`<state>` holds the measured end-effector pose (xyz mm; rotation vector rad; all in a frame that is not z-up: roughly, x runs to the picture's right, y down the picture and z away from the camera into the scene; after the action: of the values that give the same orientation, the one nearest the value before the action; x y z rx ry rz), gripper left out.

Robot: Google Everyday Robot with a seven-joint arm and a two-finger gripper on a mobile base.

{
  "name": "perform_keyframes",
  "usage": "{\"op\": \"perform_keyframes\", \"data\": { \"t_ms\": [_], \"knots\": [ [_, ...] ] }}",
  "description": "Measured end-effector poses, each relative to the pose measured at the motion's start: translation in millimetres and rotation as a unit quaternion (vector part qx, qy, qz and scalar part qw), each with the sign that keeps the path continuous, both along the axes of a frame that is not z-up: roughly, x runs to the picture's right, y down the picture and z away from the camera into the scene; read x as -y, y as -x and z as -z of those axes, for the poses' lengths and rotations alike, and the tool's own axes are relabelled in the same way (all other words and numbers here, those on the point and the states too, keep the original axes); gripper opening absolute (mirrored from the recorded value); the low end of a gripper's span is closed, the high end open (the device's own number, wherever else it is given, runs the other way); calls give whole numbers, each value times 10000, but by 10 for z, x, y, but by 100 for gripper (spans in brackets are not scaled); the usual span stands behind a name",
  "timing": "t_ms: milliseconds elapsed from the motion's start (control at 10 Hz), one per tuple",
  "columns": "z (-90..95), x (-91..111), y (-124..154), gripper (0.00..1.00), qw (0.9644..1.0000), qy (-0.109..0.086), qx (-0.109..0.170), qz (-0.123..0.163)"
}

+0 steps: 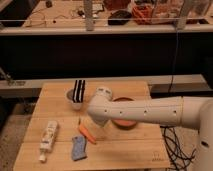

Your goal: Place the pepper in the ceramic bowl

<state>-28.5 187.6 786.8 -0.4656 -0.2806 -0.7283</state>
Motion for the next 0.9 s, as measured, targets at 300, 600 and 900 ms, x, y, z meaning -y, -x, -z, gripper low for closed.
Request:
{"op": "perform_keyframes", "data": {
  "t_ms": [300,600,900],
  "knots": [
    [-74,-80,61,80,9997,3,156,207],
    [-135,-175,139,80,9986,27,316,426],
    [-141,-240,224,80,9968,45,462,646]
  ]
}}
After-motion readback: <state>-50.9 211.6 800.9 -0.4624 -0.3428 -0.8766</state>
